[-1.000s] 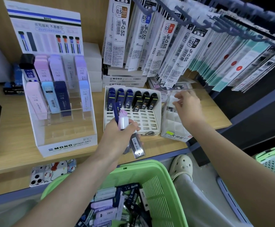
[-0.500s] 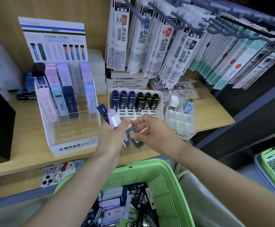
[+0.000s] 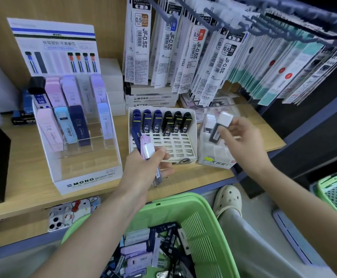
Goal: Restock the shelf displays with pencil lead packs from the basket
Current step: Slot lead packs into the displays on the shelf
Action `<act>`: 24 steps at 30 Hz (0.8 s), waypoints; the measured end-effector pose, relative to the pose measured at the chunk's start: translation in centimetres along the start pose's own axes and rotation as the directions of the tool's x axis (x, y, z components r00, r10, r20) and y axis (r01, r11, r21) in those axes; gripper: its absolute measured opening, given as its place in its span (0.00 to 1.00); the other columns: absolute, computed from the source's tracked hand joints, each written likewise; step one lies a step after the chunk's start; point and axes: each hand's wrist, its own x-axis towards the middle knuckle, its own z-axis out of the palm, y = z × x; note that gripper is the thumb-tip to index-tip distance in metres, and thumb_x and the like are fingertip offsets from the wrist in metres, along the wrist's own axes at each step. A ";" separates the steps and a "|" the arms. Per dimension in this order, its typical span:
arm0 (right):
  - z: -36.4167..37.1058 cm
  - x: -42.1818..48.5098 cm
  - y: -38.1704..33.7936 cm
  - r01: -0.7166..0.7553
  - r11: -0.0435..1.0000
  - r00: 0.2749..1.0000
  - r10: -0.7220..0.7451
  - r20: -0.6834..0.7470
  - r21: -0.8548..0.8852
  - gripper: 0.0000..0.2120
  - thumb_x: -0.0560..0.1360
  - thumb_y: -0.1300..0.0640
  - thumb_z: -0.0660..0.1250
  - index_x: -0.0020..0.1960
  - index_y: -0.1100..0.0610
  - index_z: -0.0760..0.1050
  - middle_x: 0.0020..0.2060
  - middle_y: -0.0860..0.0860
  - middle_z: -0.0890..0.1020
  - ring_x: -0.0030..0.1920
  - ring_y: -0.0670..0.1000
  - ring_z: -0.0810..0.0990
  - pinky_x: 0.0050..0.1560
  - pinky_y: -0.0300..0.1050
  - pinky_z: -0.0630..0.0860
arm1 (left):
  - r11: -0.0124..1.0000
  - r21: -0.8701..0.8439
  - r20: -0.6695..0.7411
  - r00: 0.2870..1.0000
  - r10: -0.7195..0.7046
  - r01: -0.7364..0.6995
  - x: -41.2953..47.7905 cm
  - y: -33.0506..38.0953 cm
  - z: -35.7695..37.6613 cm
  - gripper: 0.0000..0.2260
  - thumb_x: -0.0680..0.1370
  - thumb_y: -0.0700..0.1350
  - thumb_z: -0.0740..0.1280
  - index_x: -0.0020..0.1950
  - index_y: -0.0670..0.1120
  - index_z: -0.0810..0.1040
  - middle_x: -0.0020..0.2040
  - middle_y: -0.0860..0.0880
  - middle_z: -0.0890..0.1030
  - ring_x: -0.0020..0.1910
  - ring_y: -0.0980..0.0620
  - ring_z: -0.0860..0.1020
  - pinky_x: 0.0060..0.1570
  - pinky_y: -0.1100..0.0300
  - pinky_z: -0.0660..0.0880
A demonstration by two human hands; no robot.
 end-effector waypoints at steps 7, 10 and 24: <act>0.5 3.6 2.1 0.019 0.977 0.999 -0.027 -0.034 -0.215 0.10 0.76 0.60 0.66 0.51 0.53 0.64 0.45 0.48 0.74 0.41 0.48 0.75 0.37 0.32 0.66 | 1.000 0.012 0.001 1.000 -0.017 0.017 0.1 -0.3 0.2 0.03 0.78 0.40 0.65 0.46 0.42 0.75 0.43 0.42 0.79 0.39 0.48 0.78 0.26 0.65 0.76; 1.1 4.2 2.5 0.053 0.965 0.999 -0.051 0.014 -0.256 0.10 0.76 0.63 0.66 0.48 0.54 0.66 0.42 0.48 0.74 0.39 0.46 0.75 0.37 0.33 0.69 | 1.000 0.009 0.009 1.000 -0.021 0.021 0.2 -0.4 0.3 0.02 0.78 0.40 0.65 0.46 0.42 0.75 0.42 0.43 0.79 0.38 0.49 0.78 0.26 0.64 0.77; 1.8 6.2 3.9 0.087 0.927 0.995 -0.064 0.073 -0.366 0.08 0.78 0.59 0.64 0.55 0.58 0.75 0.46 0.52 0.77 0.45 0.53 0.76 0.49 0.48 0.74 | 0.999 0.000 0.010 0.999 -0.046 0.046 0.8 -1.0 0.5 0.05 0.78 0.39 0.65 0.51 0.38 0.76 0.40 0.44 0.79 0.31 0.54 0.78 0.32 0.59 0.80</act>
